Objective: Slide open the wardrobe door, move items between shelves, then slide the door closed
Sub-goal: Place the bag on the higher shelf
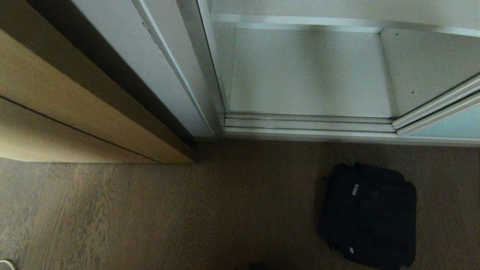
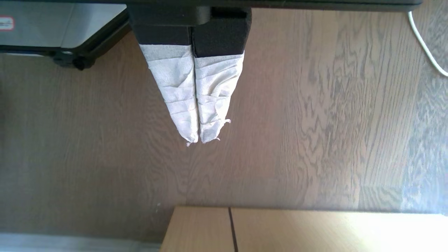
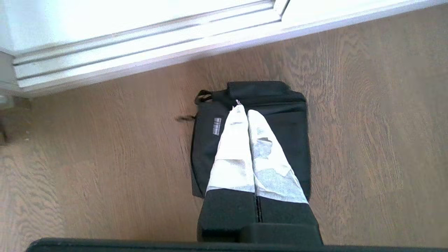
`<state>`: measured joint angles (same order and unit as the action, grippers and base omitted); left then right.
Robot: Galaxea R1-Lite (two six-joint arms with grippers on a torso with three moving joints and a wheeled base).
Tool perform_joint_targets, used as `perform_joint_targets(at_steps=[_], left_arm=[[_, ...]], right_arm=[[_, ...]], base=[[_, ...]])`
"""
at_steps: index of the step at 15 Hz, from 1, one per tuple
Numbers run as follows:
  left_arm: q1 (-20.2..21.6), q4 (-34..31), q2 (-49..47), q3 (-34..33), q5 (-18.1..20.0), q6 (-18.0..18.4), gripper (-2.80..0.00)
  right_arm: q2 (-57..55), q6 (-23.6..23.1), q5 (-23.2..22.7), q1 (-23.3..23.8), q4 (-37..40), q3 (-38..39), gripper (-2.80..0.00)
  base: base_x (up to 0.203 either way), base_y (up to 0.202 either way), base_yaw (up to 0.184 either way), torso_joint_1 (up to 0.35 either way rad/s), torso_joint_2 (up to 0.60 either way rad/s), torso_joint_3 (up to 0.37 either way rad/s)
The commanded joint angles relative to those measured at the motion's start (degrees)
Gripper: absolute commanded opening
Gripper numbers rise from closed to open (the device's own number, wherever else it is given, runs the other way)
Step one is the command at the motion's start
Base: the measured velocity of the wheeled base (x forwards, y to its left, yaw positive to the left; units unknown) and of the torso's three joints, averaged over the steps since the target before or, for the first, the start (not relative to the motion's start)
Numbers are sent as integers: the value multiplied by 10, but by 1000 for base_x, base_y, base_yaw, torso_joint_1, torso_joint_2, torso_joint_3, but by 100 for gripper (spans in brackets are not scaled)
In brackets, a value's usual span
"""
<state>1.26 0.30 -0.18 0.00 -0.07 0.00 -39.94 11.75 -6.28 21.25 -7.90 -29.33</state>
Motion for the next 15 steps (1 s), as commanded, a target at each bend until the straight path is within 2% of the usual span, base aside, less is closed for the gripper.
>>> perform_joint_targets(at_steps=[1,6,15], left_arm=[[0,0,-1,0,0,0,-280],[0,0,-1,0,0,0,-280],[0,0,-1,0,0,2,-280]], right_arm=[[-1,0,0,0,0,3,-280],[-5,-2,0,0,8,7,-280],[-31,-6,0,0,8,21,-280]], base=[[0,0,0,0,0,192],[0,0,0,2,2,151],[0,0,0,1,0,7]])
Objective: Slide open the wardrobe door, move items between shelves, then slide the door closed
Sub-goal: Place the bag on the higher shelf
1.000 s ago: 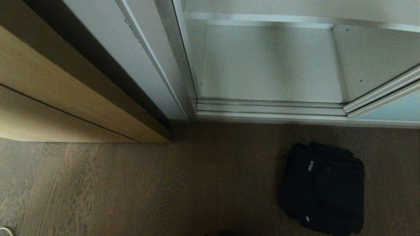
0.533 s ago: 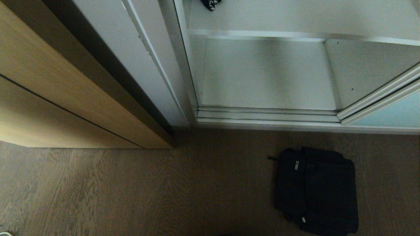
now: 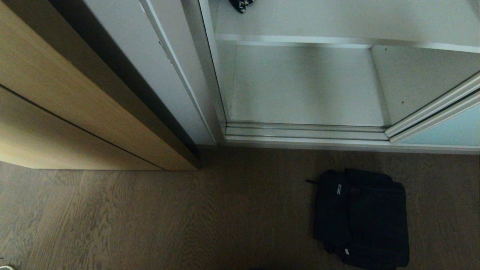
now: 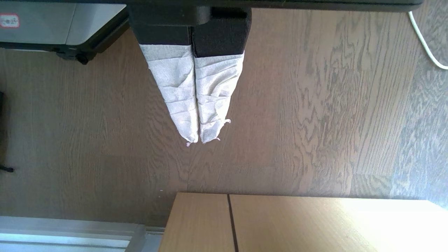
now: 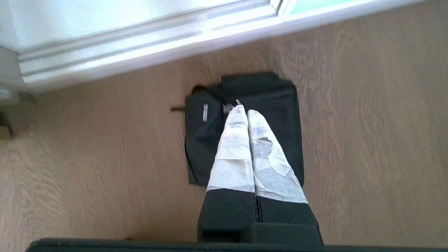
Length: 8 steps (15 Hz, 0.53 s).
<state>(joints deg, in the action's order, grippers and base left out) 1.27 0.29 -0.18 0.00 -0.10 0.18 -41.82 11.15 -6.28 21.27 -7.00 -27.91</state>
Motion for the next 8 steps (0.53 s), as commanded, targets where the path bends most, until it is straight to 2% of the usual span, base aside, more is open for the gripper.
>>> perform_joint_targets(at_steps=[1,4,8], left_arm=[[0,0,-1,0,0,0,-280],[0,1,-1,0,0,-1,-280],[0,1,-1,0,0,-1,-280]], right_arm=[[-14,-1,0,0,-1,10,-280],[-30,-1,0,0,-2,20,-280],[-65,-2,4,-1,-9,44,-280]], base=[[0,0,0,0,0,0],[0,0,0,3,2,-51],[0,0,0,3,3,-174]])
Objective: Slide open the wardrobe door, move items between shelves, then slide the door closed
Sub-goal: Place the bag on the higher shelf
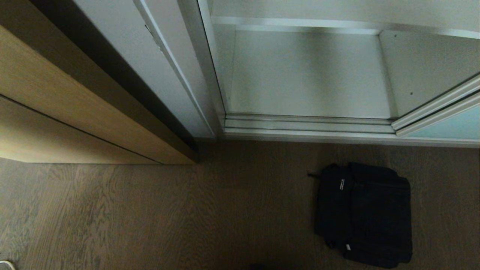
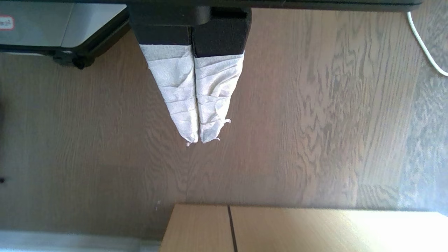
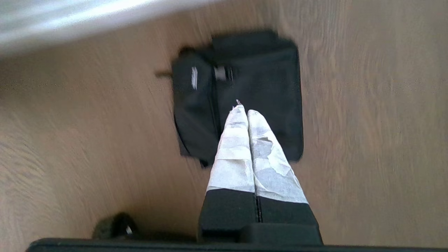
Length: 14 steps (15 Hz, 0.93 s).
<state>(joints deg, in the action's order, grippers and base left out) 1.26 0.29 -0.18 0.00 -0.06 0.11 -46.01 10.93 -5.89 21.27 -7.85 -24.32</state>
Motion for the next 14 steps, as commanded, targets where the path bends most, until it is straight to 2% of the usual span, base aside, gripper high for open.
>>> perform_joint_targets(at_steps=[1,9,14], left_arm=[[0,1,-1,0,0,0,-280],[0,1,-1,0,0,2,-280],[1,1,-1,0,0,1,-280]], right_arm=[[-38,0,-1,-1,-1,13,-280],[-104,-20,-4,-5,-9,46,-280],[-238,-21,-5,-17,-93,45,-280]], base=[[0,0,0,7,5,-194],[0,0,0,0,2,-187],[0,0,0,2,0,-18]])
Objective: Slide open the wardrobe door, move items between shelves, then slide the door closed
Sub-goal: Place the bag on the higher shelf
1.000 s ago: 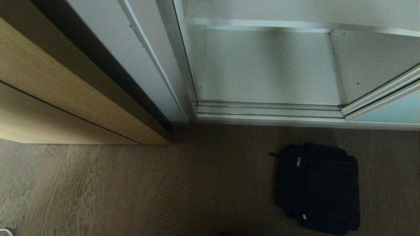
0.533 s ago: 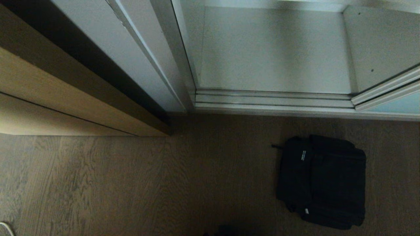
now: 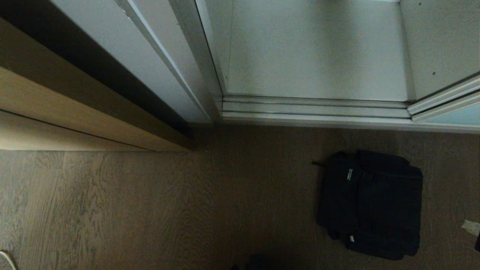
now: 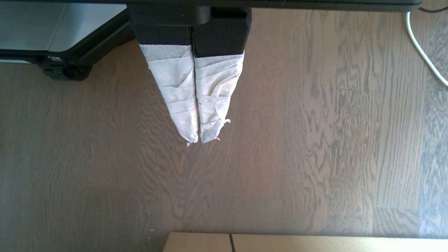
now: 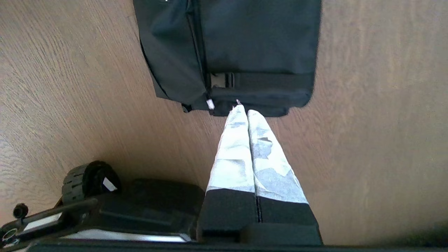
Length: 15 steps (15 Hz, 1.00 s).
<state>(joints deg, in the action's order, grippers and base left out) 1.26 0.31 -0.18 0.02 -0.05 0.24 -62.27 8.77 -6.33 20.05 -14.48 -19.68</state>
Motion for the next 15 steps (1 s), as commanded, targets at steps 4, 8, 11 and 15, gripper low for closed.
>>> perform_joint_targets(at_steps=[4,8,11,15], left_arm=[[0,0,-1,0,0,0,-280],[0,0,-1,0,0,0,-280],[0,0,-1,0,0,-1,-280],[0,0,-1,0,0,0,-280]], right_arm=[[-265,2,-1,-7,-207,31,-280],[-472,-11,-1,-7,-543,76,-280],[-595,-33,-2,-6,-686,88,-280],[-691,-94,-3,1,-731,49,-280]], base=[[0,0,0,0,0,0],[0,0,0,0,0,0],[0,0,0,0,0,0],[0,0,0,0,0,0]])
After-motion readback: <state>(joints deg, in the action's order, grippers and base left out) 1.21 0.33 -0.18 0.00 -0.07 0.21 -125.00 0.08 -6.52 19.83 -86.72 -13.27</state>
